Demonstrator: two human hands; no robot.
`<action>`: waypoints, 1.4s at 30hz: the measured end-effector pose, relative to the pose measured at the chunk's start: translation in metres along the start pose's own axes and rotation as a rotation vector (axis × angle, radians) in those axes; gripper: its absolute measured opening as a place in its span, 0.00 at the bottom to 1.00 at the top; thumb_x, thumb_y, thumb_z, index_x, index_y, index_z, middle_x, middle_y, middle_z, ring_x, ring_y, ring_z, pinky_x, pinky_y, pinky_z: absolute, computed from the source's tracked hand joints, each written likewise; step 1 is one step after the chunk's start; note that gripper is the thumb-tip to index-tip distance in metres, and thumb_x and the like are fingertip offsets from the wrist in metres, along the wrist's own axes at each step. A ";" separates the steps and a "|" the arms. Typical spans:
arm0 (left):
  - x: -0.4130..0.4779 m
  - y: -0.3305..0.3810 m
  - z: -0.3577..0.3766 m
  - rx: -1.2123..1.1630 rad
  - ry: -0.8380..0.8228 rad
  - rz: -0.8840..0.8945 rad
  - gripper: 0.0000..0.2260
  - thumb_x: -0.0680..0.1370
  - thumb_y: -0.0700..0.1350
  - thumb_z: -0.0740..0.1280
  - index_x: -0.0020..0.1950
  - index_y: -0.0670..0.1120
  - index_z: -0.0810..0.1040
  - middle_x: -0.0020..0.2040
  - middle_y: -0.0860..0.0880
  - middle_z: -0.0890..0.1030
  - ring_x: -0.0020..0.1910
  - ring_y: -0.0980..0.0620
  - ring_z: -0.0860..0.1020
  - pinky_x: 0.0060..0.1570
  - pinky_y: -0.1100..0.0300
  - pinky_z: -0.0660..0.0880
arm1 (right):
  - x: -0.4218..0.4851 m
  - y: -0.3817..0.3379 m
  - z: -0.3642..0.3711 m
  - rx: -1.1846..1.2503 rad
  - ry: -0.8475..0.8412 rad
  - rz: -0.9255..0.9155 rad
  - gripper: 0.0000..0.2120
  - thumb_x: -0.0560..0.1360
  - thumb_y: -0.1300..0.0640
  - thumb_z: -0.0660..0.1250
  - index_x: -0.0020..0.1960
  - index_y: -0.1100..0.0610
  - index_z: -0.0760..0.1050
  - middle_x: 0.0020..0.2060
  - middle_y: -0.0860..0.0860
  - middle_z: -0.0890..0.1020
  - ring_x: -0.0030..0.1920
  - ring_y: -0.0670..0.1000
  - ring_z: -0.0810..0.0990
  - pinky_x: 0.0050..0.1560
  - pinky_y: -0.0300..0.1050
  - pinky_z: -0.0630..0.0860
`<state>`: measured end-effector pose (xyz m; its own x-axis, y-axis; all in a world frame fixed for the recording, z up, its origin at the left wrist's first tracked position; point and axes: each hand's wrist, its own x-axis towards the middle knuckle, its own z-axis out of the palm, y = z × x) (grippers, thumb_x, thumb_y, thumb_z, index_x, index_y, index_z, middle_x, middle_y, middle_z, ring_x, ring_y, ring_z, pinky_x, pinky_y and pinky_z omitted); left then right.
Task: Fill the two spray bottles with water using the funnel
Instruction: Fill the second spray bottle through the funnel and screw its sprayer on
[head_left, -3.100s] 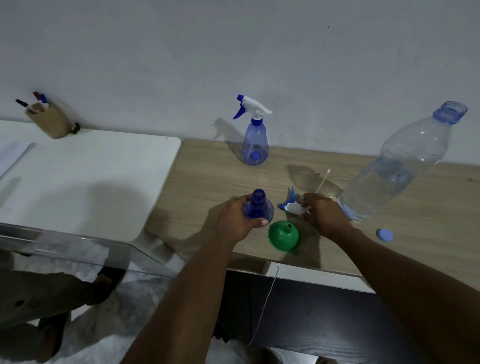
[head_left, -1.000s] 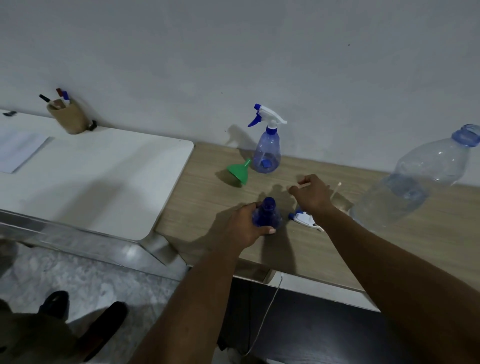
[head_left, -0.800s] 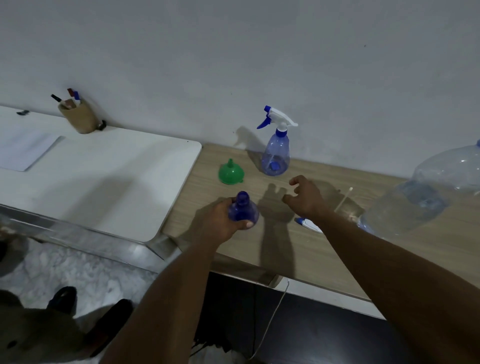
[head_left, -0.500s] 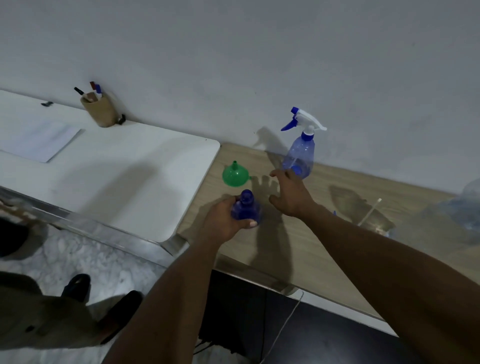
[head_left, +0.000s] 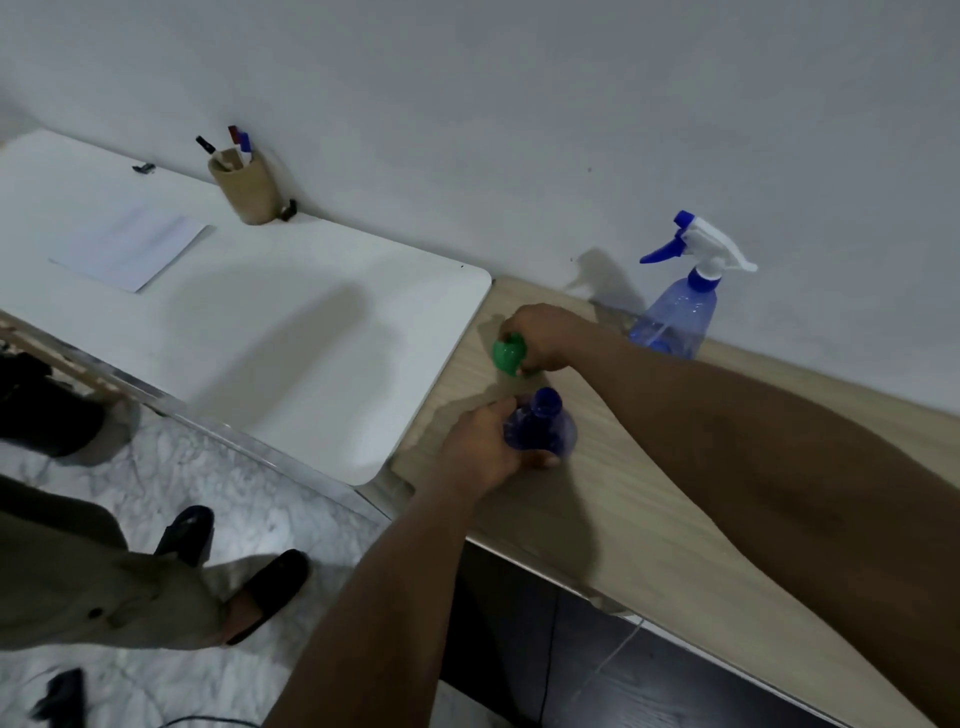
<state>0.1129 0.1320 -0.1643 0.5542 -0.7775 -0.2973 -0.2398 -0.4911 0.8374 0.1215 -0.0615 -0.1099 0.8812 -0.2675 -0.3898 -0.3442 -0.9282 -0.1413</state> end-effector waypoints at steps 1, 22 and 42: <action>0.000 0.000 -0.001 0.008 -0.001 0.000 0.40 0.52 0.65 0.83 0.63 0.62 0.79 0.55 0.60 0.85 0.56 0.58 0.82 0.61 0.49 0.79 | 0.001 0.000 0.002 -0.008 0.006 0.002 0.27 0.69 0.58 0.75 0.66 0.52 0.73 0.61 0.54 0.75 0.59 0.57 0.76 0.52 0.49 0.76; -0.036 0.047 0.039 0.186 -0.092 0.089 0.28 0.67 0.48 0.83 0.64 0.47 0.78 0.49 0.55 0.78 0.42 0.60 0.74 0.38 0.81 0.65 | -0.144 0.066 0.018 0.474 0.219 0.310 0.28 0.77 0.44 0.67 0.73 0.51 0.65 0.62 0.52 0.71 0.54 0.62 0.80 0.49 0.54 0.82; -0.068 0.070 0.122 0.210 -0.157 0.153 0.37 0.58 0.64 0.80 0.66 0.57 0.76 0.58 0.55 0.83 0.55 0.51 0.81 0.59 0.48 0.77 | -0.307 0.056 0.065 1.210 0.837 0.297 0.21 0.65 0.57 0.82 0.44 0.58 0.70 0.36 0.54 0.79 0.32 0.45 0.78 0.34 0.39 0.75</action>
<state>-0.0390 0.1022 -0.1413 0.3728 -0.8918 -0.2563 -0.4791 -0.4216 0.7699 -0.1892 -0.0151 -0.0574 0.5144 -0.8573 0.0215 -0.2225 -0.1577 -0.9621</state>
